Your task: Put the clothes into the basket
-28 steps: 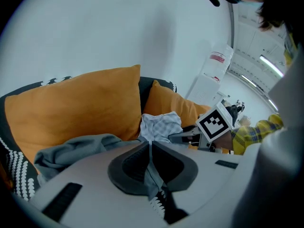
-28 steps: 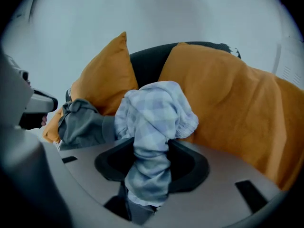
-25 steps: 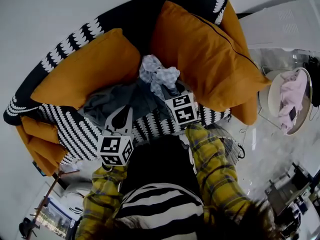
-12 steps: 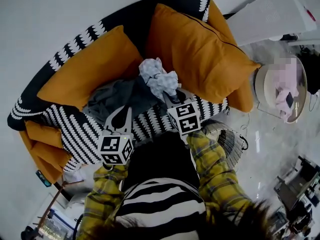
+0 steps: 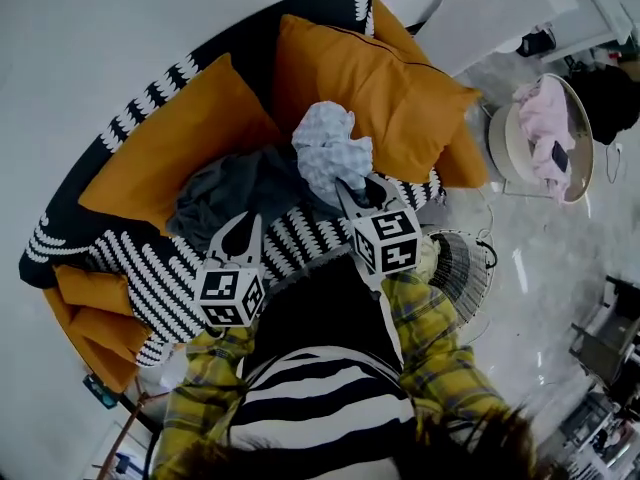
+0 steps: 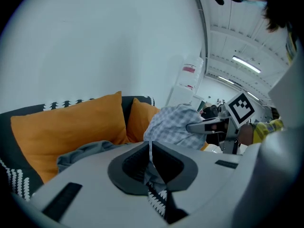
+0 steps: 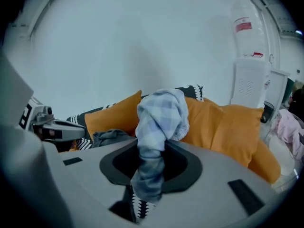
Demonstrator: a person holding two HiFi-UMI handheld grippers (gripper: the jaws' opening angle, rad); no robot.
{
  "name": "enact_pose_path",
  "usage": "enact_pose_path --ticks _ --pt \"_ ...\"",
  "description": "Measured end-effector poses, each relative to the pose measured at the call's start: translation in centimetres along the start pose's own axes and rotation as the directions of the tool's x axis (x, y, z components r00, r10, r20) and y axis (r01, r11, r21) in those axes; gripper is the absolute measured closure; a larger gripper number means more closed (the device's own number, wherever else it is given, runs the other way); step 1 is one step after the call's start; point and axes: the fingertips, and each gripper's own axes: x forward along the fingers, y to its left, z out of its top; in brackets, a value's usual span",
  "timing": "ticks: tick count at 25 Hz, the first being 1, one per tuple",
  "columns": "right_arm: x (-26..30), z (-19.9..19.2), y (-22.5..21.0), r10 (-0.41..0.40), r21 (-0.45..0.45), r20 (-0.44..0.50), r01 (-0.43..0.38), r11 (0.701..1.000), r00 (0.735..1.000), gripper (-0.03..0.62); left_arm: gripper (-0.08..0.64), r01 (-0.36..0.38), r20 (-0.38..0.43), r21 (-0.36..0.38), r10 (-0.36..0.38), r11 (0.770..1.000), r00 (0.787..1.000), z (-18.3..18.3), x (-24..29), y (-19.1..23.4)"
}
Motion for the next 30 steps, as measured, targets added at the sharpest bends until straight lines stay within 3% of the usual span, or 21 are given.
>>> enact_pose_path --ticks 11,18,23,30 --pt "-9.9 1.0 0.2 -0.138 0.108 0.17 0.121 0.987 0.976 0.465 0.529 0.149 0.012 0.1 -0.151 0.984 0.989 0.0 -1.8 -4.3" --pt "-18.7 0.2 -2.7 -0.229 0.196 0.266 0.181 0.964 0.936 0.465 0.529 0.254 -0.018 0.177 -0.255 0.951 0.967 0.3 -0.2 -11.0" --pt "-26.1 -3.0 -6.5 -0.326 0.27 0.298 0.248 0.93 0.897 0.465 0.529 0.355 -0.075 0.239 -0.347 0.904 0.935 -1.4 1.2 -19.1" --pt "-35.3 -9.5 -11.4 -0.486 0.389 0.273 0.366 0.845 0.83 0.465 0.529 0.501 -0.172 0.31 -0.471 0.808 0.865 -4.4 2.2 -29.6"
